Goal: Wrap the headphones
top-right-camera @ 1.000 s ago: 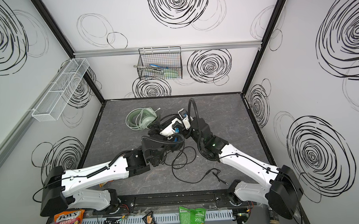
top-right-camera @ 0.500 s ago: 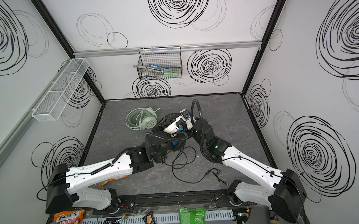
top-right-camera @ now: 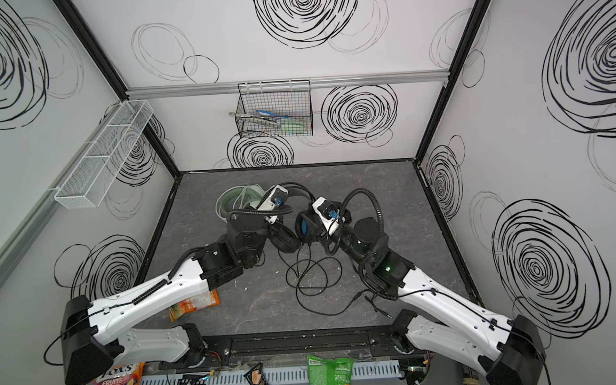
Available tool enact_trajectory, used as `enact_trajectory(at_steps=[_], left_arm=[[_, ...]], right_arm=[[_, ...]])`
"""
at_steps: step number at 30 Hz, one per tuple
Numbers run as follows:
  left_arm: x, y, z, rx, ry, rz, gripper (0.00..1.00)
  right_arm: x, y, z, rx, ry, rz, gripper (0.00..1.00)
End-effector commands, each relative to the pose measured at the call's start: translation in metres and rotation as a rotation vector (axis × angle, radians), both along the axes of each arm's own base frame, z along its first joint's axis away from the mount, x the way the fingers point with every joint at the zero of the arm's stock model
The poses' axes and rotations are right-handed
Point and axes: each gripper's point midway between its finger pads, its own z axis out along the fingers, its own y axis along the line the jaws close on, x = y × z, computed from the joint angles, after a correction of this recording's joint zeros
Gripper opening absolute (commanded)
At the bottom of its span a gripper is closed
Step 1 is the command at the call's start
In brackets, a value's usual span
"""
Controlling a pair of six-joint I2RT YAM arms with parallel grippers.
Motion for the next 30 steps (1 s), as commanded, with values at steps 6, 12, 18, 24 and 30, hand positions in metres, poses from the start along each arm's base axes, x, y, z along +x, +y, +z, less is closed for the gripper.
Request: enact_trajectory(at_steps=[6,12,18,24,30], left_arm=[[-0.017,0.004,0.009,-0.273,0.065,-0.131,0.00],[-0.030,0.005,0.008,-0.381,0.111,-0.186,0.00],[-0.043,0.001,0.003,-0.492,0.163,-0.257,0.00],[-0.050,-0.003,-0.003,-0.522,0.191,-0.298,0.00],[-0.056,-0.006,-0.013,-0.532,0.213,-0.329,0.00]], right_arm=[[-0.001,0.009,-0.020,-0.067,0.005,0.031,0.65],[-0.002,0.014,-0.021,-0.073,0.013,0.054,0.66],[0.012,0.022,-0.040,-0.150,0.047,0.029,0.64],[0.026,0.021,-0.055,-0.191,0.064,-0.032,0.54],[0.029,0.016,-0.038,-0.152,0.036,-0.067,0.28]])
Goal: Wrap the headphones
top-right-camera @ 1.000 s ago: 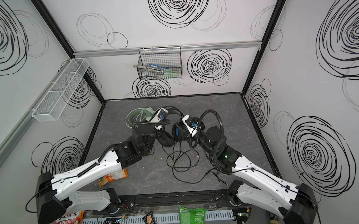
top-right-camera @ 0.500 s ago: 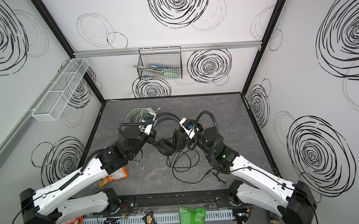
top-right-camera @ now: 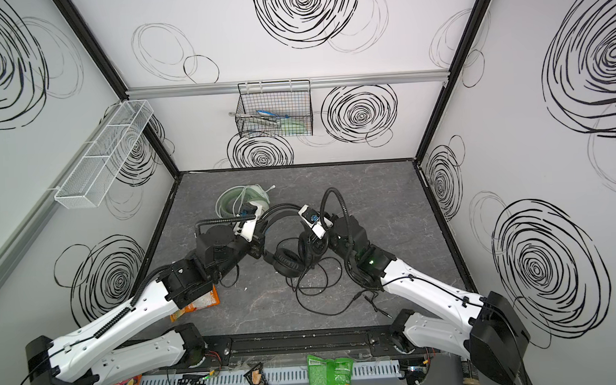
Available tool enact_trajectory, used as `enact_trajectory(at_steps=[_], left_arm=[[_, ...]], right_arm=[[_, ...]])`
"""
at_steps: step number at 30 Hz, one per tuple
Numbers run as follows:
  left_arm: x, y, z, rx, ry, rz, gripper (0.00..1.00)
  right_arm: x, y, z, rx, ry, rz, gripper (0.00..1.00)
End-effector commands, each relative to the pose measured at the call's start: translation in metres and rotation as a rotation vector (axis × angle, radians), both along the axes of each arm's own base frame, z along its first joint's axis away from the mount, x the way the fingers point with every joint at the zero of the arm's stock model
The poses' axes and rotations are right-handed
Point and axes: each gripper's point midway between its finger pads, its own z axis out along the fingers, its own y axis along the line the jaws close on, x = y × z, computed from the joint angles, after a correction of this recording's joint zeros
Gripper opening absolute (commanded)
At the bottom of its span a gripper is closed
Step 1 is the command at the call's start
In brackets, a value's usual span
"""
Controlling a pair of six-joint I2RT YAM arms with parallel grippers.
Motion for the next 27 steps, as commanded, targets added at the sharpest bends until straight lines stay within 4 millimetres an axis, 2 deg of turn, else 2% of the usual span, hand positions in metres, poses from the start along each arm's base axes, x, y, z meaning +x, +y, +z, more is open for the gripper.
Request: enact_trajectory(at_steps=[1,4,5,6,8,9,10,13,14,16,21,27], left_arm=[[-0.002,-0.007,0.034,-0.159,-0.064,-0.030,0.00],[-0.002,-0.010,0.026,-0.144,-0.044,-0.035,0.00],[-0.002,-0.010,0.023,-0.136,-0.038,-0.034,0.07],[-0.002,-0.010,0.021,-0.131,-0.032,-0.032,0.17],[-0.001,-0.009,0.019,-0.119,-0.029,-0.025,0.48],[-0.002,-0.009,0.020,-0.115,-0.031,-0.021,0.67],[-0.003,-0.010,0.021,-0.104,-0.037,-0.021,0.80],[-0.008,-0.017,0.021,-0.053,-0.067,-0.029,0.99],[-0.009,-0.021,0.019,-0.025,-0.074,-0.032,0.96],[-0.008,-0.026,0.015,0.027,-0.079,-0.017,0.96],[0.008,-0.029,0.013,0.130,-0.130,0.070,0.96],[0.031,-0.021,0.009,0.233,-0.180,0.196,0.96]], right_arm=[[0.006,-0.003,0.034,0.062,-0.058,-0.044,0.19],[0.011,-0.008,0.036,0.068,-0.052,-0.091,0.04],[0.013,-0.011,0.037,0.066,-0.050,-0.107,0.01],[0.014,-0.012,0.038,0.065,-0.049,-0.118,0.00],[0.015,-0.016,0.040,0.070,-0.045,-0.137,0.00],[0.015,-0.017,0.040,0.066,-0.041,-0.142,0.00],[0.015,-0.019,0.041,0.062,-0.039,-0.149,0.00],[0.015,-0.022,0.041,0.053,-0.029,-0.163,0.00],[0.014,-0.022,0.042,0.055,-0.028,-0.163,0.00],[0.012,-0.022,0.044,0.060,-0.030,-0.155,0.00],[0.008,-0.022,0.046,0.066,-0.030,-0.144,0.00],[0.001,-0.013,0.049,0.067,-0.027,-0.108,0.00]])
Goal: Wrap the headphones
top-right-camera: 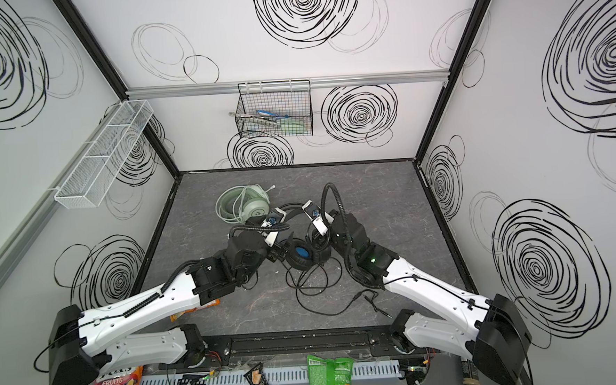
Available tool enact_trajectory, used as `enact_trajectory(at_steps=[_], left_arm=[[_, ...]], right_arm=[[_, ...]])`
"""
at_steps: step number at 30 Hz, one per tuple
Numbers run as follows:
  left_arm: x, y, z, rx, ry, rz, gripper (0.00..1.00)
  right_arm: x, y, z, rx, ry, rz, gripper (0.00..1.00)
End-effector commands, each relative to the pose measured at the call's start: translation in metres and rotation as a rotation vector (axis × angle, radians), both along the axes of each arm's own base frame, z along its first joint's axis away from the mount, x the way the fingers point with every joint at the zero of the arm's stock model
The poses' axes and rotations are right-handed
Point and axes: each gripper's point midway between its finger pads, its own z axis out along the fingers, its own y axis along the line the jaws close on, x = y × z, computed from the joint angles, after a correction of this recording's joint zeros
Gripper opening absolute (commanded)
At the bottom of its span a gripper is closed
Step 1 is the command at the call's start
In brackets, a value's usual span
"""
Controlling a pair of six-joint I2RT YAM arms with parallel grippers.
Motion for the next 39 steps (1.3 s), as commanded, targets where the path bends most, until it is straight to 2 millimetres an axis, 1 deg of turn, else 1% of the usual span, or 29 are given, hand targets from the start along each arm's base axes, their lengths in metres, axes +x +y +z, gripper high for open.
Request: enact_trajectory(at_steps=[1,4,5,6,7,8,10,14,17,18,19,23,24,25,28,31,35,39], left_arm=[[0.020,0.009,0.034,-0.001,-0.118,0.111,0.96],[0.026,0.005,0.033,0.016,-0.142,0.116,0.99],[0.028,0.004,0.033,0.018,-0.149,0.120,0.99],[0.029,0.003,0.033,0.022,-0.155,0.123,0.97],[0.031,0.002,0.032,0.027,-0.158,0.127,0.90],[0.032,0.001,0.030,0.031,-0.157,0.128,0.82],[0.033,-0.001,0.027,0.047,-0.155,0.128,0.70],[0.031,0.000,0.024,0.047,-0.158,0.131,0.52],[0.028,0.003,0.024,0.042,-0.159,0.127,0.38],[0.027,0.003,0.025,0.038,-0.161,0.125,0.32],[0.026,0.003,0.026,0.038,-0.160,0.121,0.28],[0.023,0.004,0.027,0.031,-0.156,0.113,0.09],[0.023,0.006,0.028,0.025,-0.155,0.115,0.05],[0.023,0.007,0.030,0.018,-0.153,0.116,0.00],[0.026,0.013,0.035,0.000,-0.141,0.134,0.00],[0.029,0.024,0.042,-0.017,-0.128,0.150,0.00],[0.033,0.049,0.055,-0.051,-0.111,0.179,0.00],[0.033,0.081,0.078,-0.140,-0.085,0.207,0.00]], right_arm=[[-0.007,0.006,0.047,0.111,-0.073,0.021,0.00],[-0.010,0.009,0.046,0.113,-0.072,0.034,0.00],[-0.011,0.010,0.045,0.111,-0.070,0.033,0.00],[-0.011,0.011,0.045,0.110,-0.070,0.035,0.00],[-0.011,0.011,0.043,0.105,-0.066,0.035,0.00],[-0.012,0.012,0.043,0.106,-0.066,0.036,0.00],[-0.012,0.011,0.043,0.107,-0.066,0.032,0.00],[-0.012,0.008,0.047,0.113,-0.077,0.024,0.00],[-0.010,0.009,0.046,0.109,-0.077,0.019,0.00],[-0.010,0.010,0.045,0.108,-0.075,0.022,0.02],[-0.010,0.011,0.047,0.113,-0.076,0.024,0.07],[-0.013,0.010,0.050,0.131,-0.084,0.033,0.17],[-0.014,0.010,0.052,0.135,-0.089,0.037,0.22],[-0.016,0.009,0.054,0.137,-0.096,0.047,0.29],[-0.028,0.007,0.062,0.157,-0.128,0.094,0.49],[-0.039,0.000,0.066,0.164,-0.148,0.120,0.61],[-0.049,-0.014,0.065,0.155,-0.143,0.116,0.71],[-0.061,-0.024,0.056,0.195,-0.105,0.127,0.78]])
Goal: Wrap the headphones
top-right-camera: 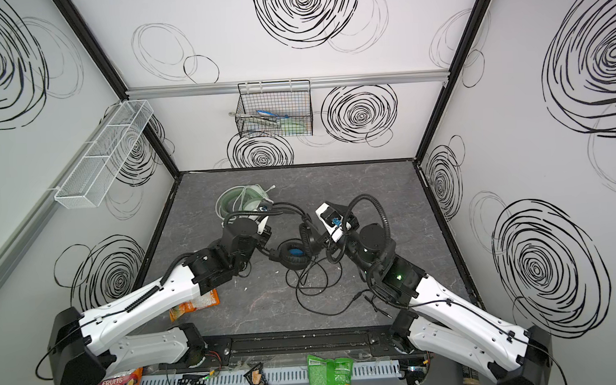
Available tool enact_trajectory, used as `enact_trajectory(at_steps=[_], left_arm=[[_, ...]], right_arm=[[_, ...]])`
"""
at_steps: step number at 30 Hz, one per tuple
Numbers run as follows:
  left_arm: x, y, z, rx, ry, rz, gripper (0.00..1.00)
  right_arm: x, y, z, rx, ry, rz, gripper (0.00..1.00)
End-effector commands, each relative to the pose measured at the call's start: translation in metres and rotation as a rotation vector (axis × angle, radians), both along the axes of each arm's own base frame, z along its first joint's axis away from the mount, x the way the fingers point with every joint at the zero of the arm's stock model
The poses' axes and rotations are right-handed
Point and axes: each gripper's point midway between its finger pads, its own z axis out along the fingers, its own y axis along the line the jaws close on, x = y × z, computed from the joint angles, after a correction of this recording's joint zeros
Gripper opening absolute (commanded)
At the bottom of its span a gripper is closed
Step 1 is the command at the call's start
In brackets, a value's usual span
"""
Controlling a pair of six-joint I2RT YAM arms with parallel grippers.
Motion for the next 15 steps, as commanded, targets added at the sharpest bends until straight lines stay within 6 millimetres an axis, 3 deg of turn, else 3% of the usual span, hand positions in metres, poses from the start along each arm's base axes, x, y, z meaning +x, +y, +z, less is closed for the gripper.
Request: enact_trajectory(at_steps=[1,7,15], left_arm=[[-0.002,0.018,0.070,-0.252,-0.090,0.011,0.00],[-0.007,0.058,0.107,-0.374,-0.097,0.053,0.00],[-0.020,0.069,0.160,-0.517,-0.152,0.022,0.00]], right_arm=[[-0.012,-0.004,-0.019,0.021,0.052,0.038,0.79],[-0.036,0.013,-0.033,0.118,0.104,0.212,0.81],[-0.071,0.038,-0.047,0.219,0.080,0.477,0.83]])
